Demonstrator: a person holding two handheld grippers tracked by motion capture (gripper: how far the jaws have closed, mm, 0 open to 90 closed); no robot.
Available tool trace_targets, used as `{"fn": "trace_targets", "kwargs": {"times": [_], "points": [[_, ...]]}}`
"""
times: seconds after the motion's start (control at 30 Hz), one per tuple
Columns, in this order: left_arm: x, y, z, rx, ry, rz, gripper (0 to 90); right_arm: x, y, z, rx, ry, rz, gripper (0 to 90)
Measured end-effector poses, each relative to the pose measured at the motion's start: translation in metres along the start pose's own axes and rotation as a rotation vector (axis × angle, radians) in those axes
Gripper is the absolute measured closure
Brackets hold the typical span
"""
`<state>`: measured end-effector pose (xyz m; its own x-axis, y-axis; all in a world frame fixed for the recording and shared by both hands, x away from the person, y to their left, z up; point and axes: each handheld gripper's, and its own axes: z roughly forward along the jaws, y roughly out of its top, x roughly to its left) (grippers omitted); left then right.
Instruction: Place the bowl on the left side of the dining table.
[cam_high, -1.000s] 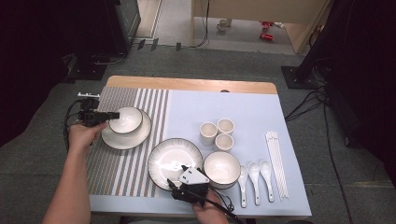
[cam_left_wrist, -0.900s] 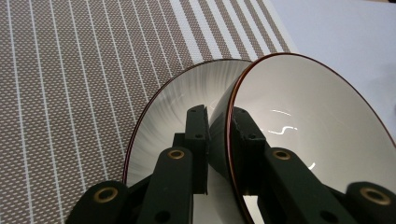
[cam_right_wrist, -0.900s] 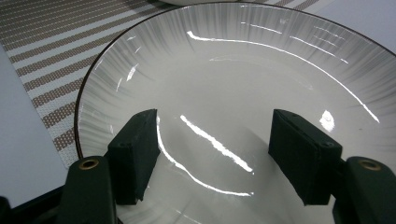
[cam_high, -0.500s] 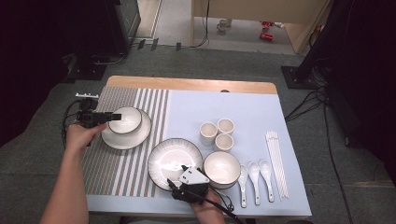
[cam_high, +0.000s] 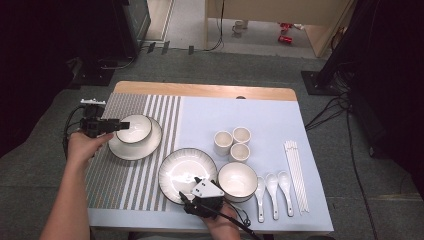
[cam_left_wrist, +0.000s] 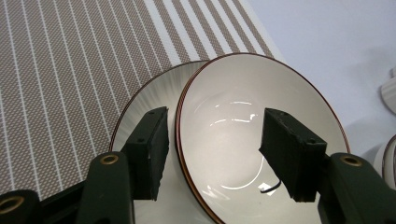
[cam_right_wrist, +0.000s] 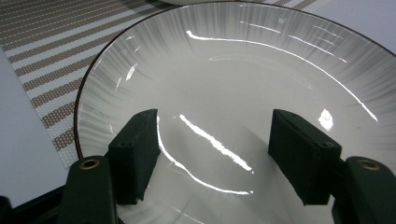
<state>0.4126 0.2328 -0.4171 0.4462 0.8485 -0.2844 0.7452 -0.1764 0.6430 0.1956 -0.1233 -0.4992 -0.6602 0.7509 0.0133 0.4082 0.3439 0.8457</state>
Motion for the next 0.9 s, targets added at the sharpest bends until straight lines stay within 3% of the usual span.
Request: {"fn": "trace_targets", "kwargs": {"times": [0.23, 0.3, 0.43, 0.63, 0.9], "points": [[-0.006, -0.001, -0.014, -0.031, 0.026, 0.009, 38.2, 0.002, 0.000, -0.003, 0.003, -0.011, 0.021, 37.3], [-0.009, -0.002, -0.017, -0.032, 0.035, 0.024, 38.0, 0.000, 0.000, -0.004, 0.005, 0.023, 0.050, 35.3], [-0.019, -0.004, -0.024, -0.061, 0.010, 0.041, 38.2, -0.001, 0.000, -0.003, -0.001, 0.032, 0.060, 34.3], [-0.029, -0.007, -0.027, -0.050, 0.020, 0.065, 39.0, -0.001, 0.001, -0.004, 0.012, 0.026, 0.049, 35.9], [-0.045, -0.012, -0.026, -0.043, 0.027, 0.127, 38.5, 0.000, 0.003, -0.006, 0.039, 0.023, 0.051, 38.5]]}}
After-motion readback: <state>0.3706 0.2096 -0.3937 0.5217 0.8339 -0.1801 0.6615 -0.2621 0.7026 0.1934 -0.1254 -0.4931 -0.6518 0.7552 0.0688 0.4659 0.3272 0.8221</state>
